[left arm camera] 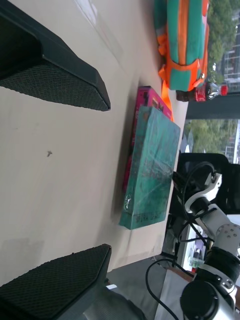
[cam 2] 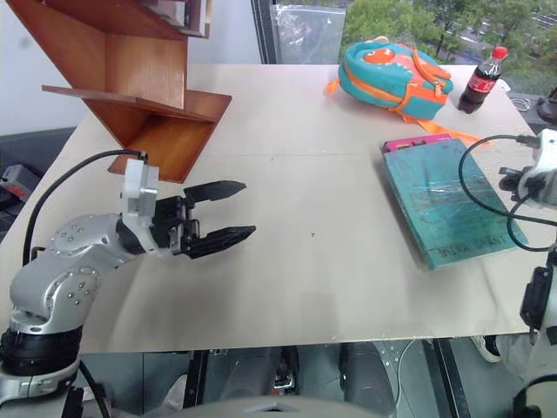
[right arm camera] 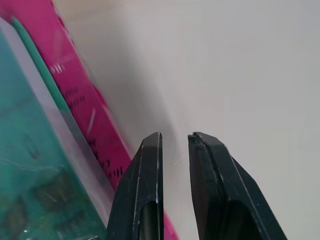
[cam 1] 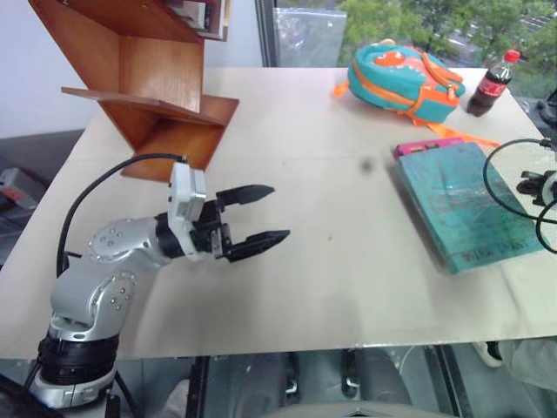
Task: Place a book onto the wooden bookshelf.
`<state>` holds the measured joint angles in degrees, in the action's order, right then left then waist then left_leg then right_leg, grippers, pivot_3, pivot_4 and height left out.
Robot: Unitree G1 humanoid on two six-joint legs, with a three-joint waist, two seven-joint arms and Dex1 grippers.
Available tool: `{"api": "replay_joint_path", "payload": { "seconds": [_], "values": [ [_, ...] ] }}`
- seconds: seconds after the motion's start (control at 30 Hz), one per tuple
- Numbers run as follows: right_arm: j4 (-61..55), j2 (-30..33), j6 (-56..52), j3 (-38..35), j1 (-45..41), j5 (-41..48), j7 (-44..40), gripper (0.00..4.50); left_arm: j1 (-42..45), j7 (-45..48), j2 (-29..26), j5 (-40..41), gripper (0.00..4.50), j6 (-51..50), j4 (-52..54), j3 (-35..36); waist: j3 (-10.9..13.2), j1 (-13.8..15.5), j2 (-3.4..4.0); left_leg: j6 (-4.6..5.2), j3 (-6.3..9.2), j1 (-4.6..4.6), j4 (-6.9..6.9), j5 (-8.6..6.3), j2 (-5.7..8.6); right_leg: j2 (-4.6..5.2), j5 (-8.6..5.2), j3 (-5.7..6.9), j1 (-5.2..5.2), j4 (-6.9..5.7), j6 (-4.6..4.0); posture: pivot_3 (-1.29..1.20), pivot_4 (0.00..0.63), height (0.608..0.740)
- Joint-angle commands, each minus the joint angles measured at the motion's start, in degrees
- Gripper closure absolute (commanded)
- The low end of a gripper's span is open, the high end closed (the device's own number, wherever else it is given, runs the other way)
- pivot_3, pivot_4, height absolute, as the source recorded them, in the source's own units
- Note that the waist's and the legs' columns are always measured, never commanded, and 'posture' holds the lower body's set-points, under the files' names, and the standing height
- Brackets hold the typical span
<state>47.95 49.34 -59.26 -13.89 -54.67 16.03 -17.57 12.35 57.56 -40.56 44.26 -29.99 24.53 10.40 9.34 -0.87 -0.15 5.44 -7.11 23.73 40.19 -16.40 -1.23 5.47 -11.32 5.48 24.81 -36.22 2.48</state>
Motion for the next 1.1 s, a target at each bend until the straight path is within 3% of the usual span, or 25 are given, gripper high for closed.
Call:
{"api": "replay_joint_path", "payload": {
  "seconds": [0.03,0.43,1.1],
  "values": [
    [5.2,0.0,3.2,0.2,-4.4,-1.4,-1.7,3.65,-0.1,-0.6,-0.8,1.5,0.0,0.0,2.8,1.7,0.0,0.0,0.01,0.0,0.0,-0.01,0.0,0.0,0.0,0.0,0.0,0.0,0.0,-0.01,0.0,0.0,0.15,0.74],
    [22.2,-2.8,11.0,0.2,-11.8,-4.1,-4.8,3.65,-1.1,-1.1,-1.7,2.7,0.0,-0.7,3.7,3.0,0.0,-0.3,0.03,-0.01,-0.03,-0.03,0.0,0.0,-0.01,0.0,0.01,-0.03,0.0,-0.03,-0.01,0.0,0.15,0.74],
    [15.9,-6.8,0.0,-0.2,-12.3,-3.3,-10.0,3.65,-3.4,2.2,-1.5,2.0,0.0,1.7,1.3,3.3,0.0,-1.6,0.06,-0.03,-0.12,-0.15,0.0,0.0,-0.06,0.0,0.02,-0.14,-0.01,-0.16,-0.03,0.0,0.15,0.74]
  ]
}}
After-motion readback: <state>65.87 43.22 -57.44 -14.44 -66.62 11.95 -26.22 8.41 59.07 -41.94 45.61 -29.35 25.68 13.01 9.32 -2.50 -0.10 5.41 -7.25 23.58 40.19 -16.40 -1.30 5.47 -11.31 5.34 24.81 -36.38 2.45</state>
